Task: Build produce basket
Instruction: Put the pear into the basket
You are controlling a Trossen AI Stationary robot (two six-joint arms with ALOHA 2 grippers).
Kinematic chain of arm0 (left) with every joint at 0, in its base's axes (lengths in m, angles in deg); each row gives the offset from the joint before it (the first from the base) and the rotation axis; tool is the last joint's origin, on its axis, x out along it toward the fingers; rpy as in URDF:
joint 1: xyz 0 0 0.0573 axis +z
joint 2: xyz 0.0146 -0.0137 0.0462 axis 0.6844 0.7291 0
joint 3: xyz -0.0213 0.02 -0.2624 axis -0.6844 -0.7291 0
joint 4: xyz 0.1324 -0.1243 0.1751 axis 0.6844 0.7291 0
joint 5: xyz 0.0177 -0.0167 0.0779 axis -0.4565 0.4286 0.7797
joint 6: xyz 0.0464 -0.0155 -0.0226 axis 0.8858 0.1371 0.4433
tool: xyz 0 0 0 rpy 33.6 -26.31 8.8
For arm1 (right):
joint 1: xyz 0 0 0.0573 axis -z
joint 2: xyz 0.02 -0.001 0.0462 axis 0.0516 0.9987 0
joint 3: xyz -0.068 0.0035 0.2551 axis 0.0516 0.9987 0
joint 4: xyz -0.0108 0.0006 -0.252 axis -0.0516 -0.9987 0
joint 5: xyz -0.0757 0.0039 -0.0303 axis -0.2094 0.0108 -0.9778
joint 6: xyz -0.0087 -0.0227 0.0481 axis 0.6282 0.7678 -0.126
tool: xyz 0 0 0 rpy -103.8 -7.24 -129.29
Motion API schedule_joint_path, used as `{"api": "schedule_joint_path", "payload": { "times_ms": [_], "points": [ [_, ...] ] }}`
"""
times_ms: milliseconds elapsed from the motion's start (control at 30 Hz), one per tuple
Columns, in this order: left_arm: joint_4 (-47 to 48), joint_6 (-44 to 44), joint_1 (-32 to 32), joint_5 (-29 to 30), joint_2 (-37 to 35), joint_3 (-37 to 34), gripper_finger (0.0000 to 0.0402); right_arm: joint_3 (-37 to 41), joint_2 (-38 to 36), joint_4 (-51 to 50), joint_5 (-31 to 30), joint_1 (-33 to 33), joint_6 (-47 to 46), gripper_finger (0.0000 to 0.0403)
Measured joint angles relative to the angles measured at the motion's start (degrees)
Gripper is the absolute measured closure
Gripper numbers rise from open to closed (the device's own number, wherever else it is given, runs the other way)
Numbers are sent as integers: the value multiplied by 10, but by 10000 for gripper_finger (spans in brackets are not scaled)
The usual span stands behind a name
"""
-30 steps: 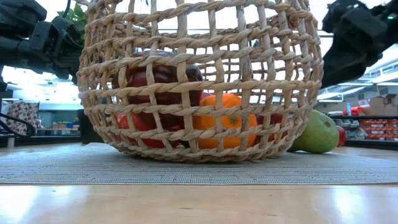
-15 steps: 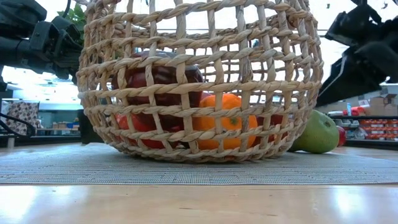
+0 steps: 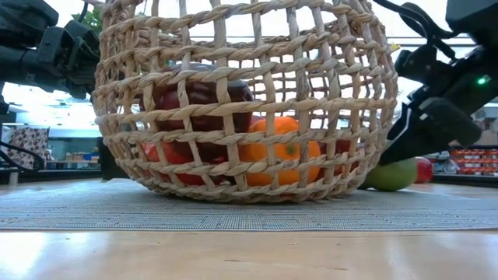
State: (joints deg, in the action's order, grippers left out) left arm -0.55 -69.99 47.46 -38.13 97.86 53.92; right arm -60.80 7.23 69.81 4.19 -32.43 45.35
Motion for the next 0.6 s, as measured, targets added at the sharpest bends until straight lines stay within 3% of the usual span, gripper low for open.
{"api": "schedule_joint_path", "payload": {
  "times_ms": [267,600],
  "points": [
    [0,0,0,0,0,0,19,1,3,8,-8,4,1,45],
    [0,0,0,0,0,0,19,2,-20,-7,-2,4,7,99]
  ]
}}
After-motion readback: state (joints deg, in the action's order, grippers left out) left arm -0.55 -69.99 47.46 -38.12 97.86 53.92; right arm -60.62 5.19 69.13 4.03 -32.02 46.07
